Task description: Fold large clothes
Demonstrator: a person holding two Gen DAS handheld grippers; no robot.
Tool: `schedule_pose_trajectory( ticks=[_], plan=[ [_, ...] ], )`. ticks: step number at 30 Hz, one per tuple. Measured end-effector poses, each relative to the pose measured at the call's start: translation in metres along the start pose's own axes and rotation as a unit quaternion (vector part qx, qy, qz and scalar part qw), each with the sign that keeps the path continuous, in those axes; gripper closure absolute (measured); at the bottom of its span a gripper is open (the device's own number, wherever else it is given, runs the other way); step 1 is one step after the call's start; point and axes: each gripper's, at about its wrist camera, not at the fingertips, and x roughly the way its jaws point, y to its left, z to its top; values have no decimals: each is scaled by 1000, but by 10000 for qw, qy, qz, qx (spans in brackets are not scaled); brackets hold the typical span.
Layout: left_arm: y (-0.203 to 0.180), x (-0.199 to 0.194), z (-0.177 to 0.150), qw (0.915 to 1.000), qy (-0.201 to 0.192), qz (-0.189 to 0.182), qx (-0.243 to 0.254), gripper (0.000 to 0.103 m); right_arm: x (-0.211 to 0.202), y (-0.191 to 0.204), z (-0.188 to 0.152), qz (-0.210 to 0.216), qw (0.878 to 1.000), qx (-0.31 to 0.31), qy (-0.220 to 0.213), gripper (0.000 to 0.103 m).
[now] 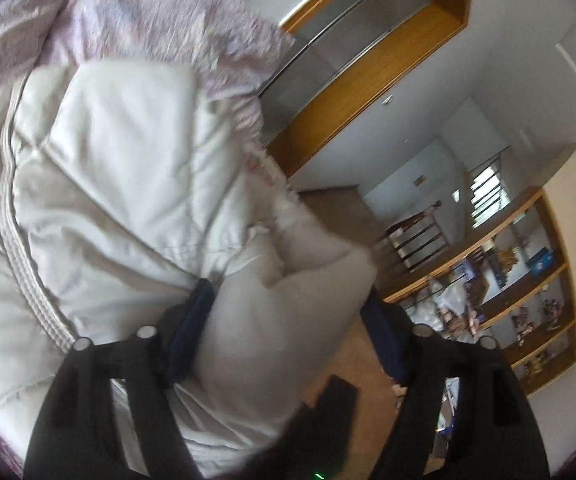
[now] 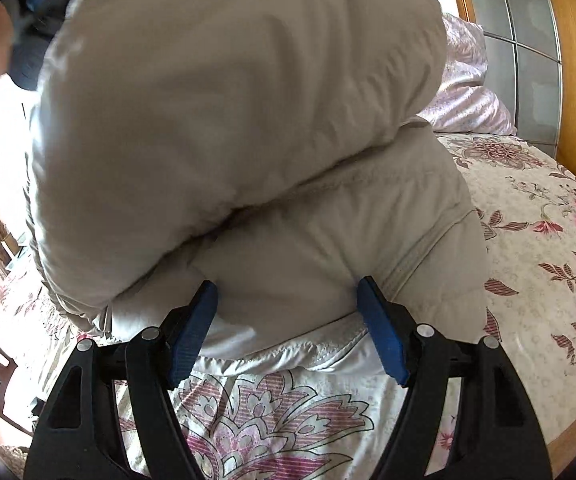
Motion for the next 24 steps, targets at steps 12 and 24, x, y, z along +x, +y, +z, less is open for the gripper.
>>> schedule_pose_trajectory(
  ticks=[12,24],
  plan=[
    [51,-91,20,9509,-1623,2619,275,24,2,-3,0,-13,10000,-12,-23,28],
    [87,-16,10,9219,-963,3685,710,27,-1,3,-2,-121,9999,-31,-21,26]
  ],
)
